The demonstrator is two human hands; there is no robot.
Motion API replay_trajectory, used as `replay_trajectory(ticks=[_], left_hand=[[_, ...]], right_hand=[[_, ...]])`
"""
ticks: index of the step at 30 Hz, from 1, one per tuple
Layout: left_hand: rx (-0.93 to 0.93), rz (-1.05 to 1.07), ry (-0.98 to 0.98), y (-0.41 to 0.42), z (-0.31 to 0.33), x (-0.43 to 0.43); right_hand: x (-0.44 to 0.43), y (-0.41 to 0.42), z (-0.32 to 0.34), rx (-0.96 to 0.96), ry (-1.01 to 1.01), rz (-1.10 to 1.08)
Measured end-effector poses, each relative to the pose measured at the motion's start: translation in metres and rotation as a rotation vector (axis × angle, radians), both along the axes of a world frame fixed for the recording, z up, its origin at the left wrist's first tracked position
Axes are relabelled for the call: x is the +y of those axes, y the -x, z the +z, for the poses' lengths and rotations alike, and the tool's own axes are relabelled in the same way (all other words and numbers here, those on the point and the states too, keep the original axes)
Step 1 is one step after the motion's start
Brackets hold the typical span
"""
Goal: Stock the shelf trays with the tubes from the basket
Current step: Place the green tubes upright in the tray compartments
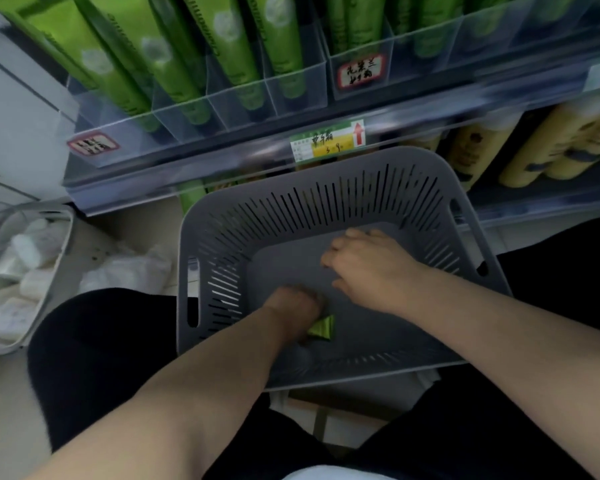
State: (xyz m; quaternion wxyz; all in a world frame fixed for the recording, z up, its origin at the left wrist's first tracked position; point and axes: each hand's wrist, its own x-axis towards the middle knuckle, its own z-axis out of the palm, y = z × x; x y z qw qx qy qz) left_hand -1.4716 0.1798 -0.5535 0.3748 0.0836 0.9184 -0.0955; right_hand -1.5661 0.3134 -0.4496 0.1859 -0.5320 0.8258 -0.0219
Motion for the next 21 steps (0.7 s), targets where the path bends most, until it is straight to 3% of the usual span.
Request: replay_trajectory(ticks=[6, 11, 17, 21], left_hand=[[0.106, 0.191, -0.029, -0.001, 0.005, -0.006], [0.087, 0.333, 0.006, -0.001, -0.006, -0.019], [0.413, 0.720, -0.315, 0.000, 0.036, -0.031], [0.674, 0.811, -0.626, -0.002, 0.094, -0.040]], right_hand=[[-0.001, 0.004, -0.003, 0.015, 0.007, -0.016], [-0.003, 0.002, -0.007, 0.010, -0.007, -0.015], [-0.003, 0.003, -0.001, 0.023, 0.016, -0.036], [0.001, 0.010, 0.013, 0.020, 0.057, -0.092]])
